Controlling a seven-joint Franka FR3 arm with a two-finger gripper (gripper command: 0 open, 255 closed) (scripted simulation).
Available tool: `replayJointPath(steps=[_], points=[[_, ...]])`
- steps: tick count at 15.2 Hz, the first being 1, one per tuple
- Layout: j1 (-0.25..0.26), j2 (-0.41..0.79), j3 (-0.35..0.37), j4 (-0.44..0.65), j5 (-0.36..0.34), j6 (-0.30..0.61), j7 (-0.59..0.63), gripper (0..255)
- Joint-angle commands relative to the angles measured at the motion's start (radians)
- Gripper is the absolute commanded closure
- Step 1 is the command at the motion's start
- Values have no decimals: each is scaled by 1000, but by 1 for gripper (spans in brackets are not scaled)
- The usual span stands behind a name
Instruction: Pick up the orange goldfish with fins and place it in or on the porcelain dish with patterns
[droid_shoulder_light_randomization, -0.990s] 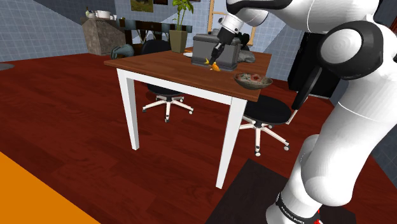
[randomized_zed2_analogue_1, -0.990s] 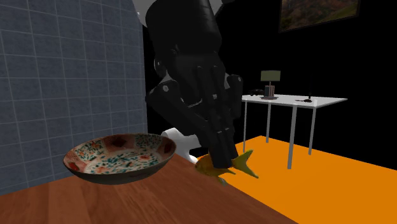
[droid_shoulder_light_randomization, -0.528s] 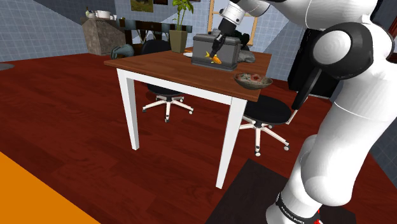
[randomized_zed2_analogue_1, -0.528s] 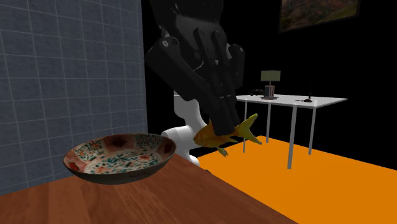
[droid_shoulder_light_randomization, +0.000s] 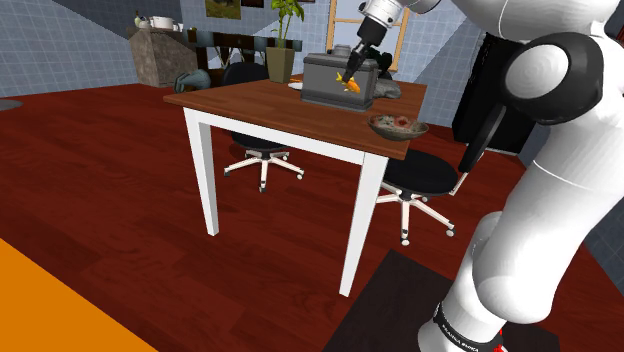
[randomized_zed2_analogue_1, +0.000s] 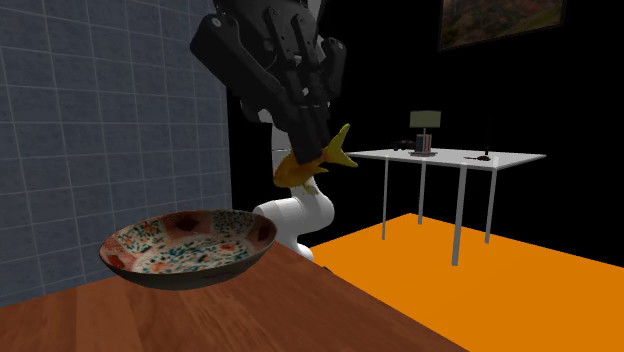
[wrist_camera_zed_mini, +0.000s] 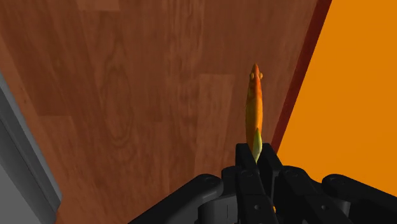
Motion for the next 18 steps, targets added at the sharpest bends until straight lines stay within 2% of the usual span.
replayJointPath(steps=[1,7,14,18], points=[[-9,-67,-4,-57,-35,-4,-16,255],[-51,-218,-19,-155,-111,-48,-66,255],[-103,-339,-54,-200,-175,-122,-137,255],[-115,-371,-42,-283,-190,-67,-140,255]])
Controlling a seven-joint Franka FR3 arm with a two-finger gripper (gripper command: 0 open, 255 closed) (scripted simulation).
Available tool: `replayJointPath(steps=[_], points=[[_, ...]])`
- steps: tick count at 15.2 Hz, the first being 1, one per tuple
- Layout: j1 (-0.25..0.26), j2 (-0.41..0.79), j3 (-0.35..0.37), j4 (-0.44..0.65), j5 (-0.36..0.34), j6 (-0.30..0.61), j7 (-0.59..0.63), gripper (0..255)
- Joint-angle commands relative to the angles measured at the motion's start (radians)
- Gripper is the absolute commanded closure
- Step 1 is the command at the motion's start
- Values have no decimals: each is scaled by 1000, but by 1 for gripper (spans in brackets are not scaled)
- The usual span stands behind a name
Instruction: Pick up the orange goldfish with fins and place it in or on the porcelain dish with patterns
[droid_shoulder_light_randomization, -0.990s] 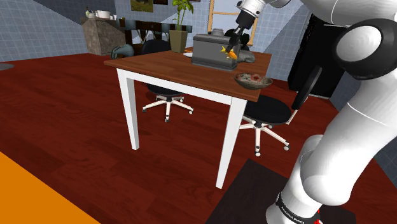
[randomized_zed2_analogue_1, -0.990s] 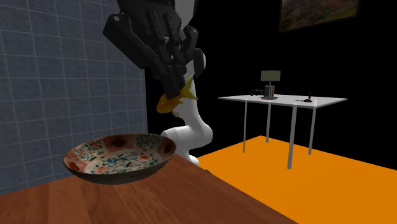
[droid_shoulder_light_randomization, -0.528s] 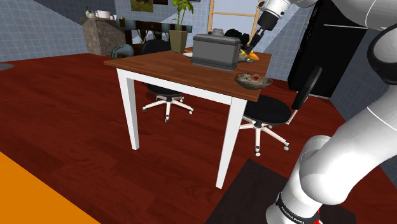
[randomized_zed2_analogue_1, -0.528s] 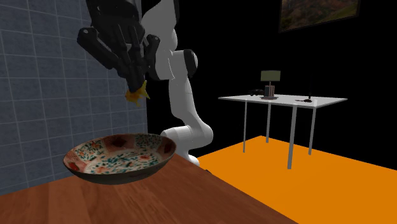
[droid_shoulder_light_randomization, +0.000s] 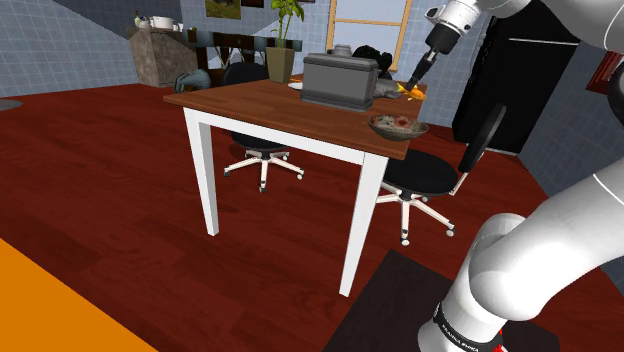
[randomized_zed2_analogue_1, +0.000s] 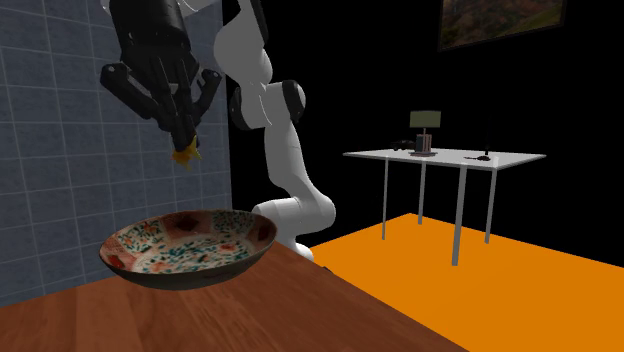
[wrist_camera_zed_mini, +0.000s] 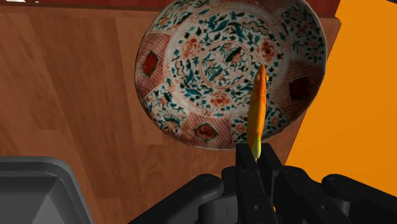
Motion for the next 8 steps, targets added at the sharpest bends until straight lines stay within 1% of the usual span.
replayJointPath(steps=[1,8], points=[[-6,-17,8,-44,-8,29,1,255],[-25,-60,17,-176,-27,121,-9,255]])
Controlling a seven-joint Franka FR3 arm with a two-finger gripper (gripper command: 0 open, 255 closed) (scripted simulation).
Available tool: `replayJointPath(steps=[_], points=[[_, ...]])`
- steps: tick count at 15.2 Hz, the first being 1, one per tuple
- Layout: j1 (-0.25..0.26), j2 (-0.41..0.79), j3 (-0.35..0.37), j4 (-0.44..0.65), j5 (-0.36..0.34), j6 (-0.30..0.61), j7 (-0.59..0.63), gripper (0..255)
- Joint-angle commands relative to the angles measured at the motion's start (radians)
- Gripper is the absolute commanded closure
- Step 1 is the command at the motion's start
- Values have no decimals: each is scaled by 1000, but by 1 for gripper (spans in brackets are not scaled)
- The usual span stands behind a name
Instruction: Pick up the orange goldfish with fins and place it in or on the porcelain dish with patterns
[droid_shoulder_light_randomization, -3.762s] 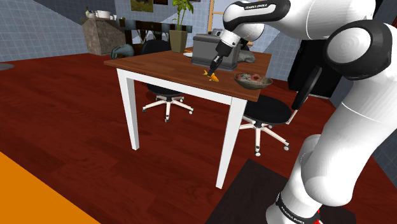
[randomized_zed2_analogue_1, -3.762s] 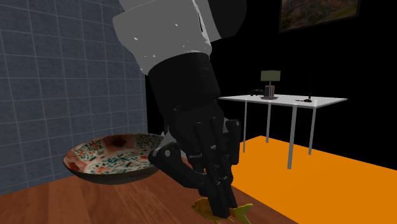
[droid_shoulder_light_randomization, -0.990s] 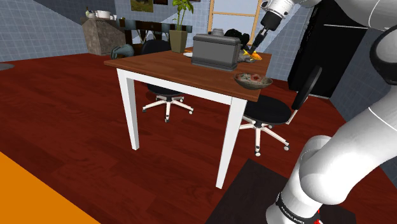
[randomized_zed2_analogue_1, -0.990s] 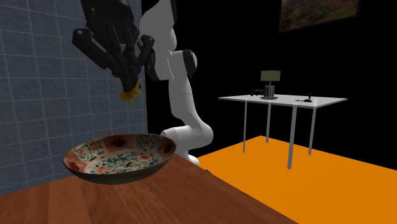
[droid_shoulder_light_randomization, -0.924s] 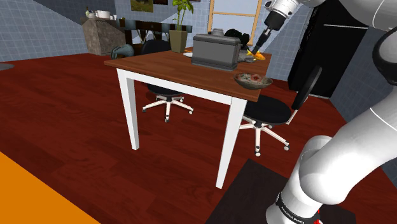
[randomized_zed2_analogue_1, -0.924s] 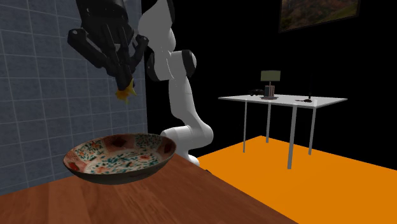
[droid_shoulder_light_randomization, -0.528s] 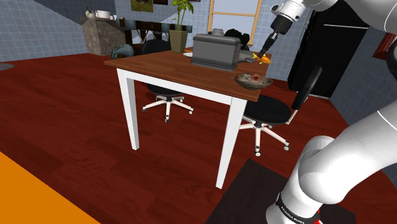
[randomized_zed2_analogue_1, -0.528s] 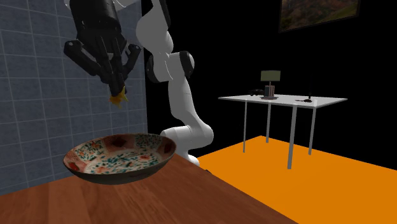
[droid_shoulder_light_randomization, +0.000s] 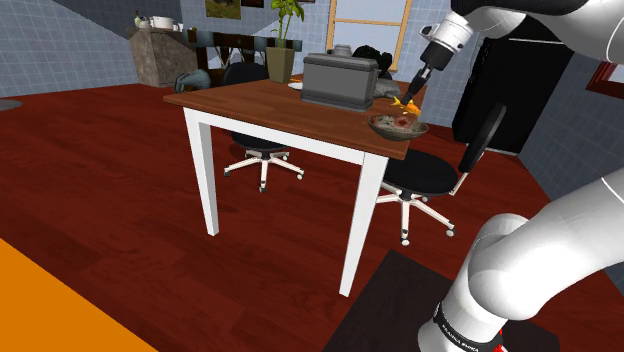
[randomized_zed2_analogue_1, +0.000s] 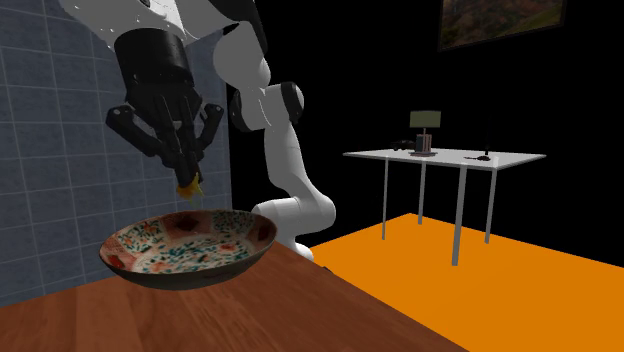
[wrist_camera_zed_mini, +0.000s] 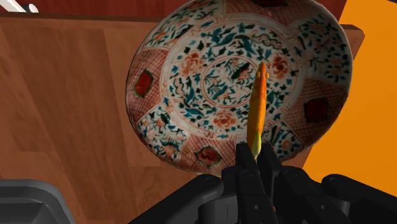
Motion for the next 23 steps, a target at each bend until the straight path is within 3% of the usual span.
replayJointPath(steps=[1,4,12,13,18,23], points=[[-6,-15,3,-39,-6,26,-2,255],[-15,-31,4,-103,-14,73,-10,255],[-15,-31,4,-103,-14,73,-10,255],[-15,-31,4,-103,-14,73,-10,0],[-15,-31,4,-103,-14,73,-10,0],[-5,-6,-16,49,-7,-56,-16,0]])
